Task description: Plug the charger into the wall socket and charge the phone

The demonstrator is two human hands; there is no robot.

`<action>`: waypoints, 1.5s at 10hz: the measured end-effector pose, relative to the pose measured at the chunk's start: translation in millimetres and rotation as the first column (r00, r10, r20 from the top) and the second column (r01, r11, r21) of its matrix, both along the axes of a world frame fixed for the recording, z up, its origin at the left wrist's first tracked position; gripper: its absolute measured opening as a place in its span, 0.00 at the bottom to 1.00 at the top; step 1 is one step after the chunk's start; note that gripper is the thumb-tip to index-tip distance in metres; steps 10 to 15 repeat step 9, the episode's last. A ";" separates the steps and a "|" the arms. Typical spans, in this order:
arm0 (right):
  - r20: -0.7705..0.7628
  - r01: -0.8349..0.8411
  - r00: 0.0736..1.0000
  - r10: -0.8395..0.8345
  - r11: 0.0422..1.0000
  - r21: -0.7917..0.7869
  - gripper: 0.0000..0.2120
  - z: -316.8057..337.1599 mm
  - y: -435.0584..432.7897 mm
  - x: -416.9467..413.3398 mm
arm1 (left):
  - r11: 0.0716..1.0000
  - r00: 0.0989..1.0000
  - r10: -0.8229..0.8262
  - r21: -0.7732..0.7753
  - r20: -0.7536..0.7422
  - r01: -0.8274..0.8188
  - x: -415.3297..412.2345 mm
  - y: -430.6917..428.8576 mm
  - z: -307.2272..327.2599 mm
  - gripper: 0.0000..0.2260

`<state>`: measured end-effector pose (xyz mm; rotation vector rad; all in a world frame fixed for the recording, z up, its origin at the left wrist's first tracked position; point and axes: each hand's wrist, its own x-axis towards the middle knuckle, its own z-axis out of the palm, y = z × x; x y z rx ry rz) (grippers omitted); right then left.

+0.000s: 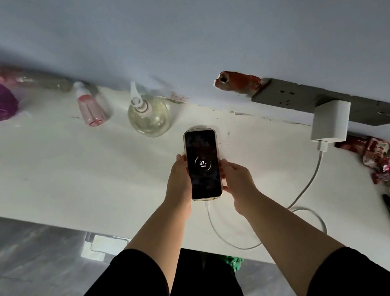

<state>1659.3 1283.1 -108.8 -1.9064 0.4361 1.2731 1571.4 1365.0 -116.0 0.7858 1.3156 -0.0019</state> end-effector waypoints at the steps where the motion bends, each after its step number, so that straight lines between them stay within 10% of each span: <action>1: 0.045 0.016 0.999 -0.016 1.000 -0.010 0.21 3.0 3.7 -1.3 | 0.999 1.000 0.008 0.030 0.010 -0.009 -0.6 -0.5 -1.1 0.21; 15: 0.064 -0.147 0.987 0.149 0.988 -0.037 0.21 41.1 -17.7 7.4 | 0.911 0.914 -0.308 0.195 -0.263 0.363 -8.7 13.3 44.1 0.11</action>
